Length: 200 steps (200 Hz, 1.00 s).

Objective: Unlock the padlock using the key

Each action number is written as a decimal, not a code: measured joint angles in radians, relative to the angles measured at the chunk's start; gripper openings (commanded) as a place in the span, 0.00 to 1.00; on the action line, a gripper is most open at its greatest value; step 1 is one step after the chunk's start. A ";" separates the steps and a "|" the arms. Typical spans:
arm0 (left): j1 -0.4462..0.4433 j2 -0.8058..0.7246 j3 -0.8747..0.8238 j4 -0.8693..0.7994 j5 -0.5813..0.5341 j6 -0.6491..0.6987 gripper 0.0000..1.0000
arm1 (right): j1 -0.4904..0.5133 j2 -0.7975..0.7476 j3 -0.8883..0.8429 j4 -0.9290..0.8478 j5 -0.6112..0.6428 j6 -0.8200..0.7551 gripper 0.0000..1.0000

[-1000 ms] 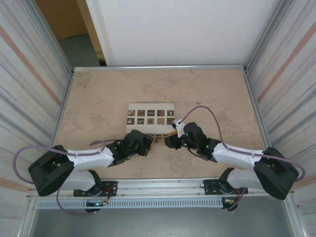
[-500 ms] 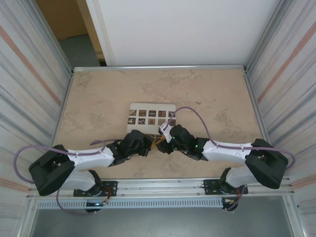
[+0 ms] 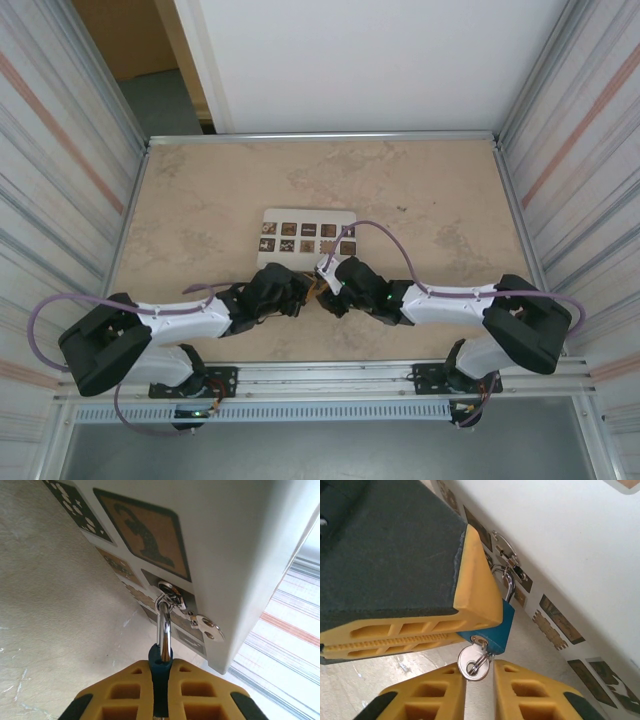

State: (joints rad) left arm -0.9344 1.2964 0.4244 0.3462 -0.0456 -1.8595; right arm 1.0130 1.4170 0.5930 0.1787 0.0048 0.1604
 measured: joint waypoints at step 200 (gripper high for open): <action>0.001 0.029 0.012 0.019 0.004 0.000 0.00 | 0.119 -0.011 -0.080 0.069 0.231 -0.244 0.39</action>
State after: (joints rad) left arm -0.9337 1.3258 0.4366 0.3649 -0.0418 -1.8591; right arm 1.1316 1.4055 0.5129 0.2481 0.2356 -0.0837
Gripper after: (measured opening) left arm 0.110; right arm 0.376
